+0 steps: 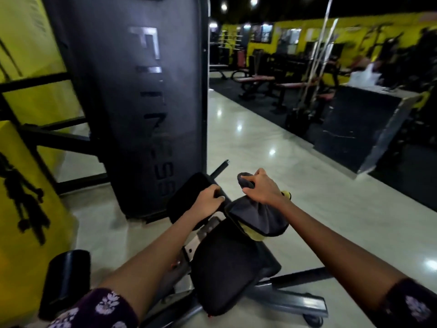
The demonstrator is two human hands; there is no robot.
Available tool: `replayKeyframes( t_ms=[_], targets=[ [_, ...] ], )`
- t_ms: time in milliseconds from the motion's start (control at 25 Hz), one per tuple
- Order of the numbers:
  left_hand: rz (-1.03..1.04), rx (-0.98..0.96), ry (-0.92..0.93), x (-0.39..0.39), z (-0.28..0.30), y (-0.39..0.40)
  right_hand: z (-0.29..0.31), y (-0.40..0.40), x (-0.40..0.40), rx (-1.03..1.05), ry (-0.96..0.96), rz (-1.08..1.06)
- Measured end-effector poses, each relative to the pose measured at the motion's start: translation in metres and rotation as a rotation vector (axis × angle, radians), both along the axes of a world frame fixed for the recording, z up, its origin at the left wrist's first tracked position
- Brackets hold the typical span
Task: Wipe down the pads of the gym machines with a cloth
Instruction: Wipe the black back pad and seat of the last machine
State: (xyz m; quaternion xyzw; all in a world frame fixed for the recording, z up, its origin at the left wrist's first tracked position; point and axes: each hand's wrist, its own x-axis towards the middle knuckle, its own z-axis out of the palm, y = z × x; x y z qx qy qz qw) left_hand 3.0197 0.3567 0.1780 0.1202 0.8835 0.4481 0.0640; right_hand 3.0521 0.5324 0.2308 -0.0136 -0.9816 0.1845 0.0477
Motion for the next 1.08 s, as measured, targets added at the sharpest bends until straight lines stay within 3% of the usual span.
replayKeyframes(
  t_ms=[480,1080],
  targets=[
    [-0.615,-0.061,0.021,-0.004,0.015,0.212,-0.002,0.163,0.093,-0.03,0.023,-0.596],
    [-1.364,-0.052,-0.045,0.157,-0.003,0.356,-0.008,0.186,0.303,-0.067,-0.038,-1.326]
  ],
)
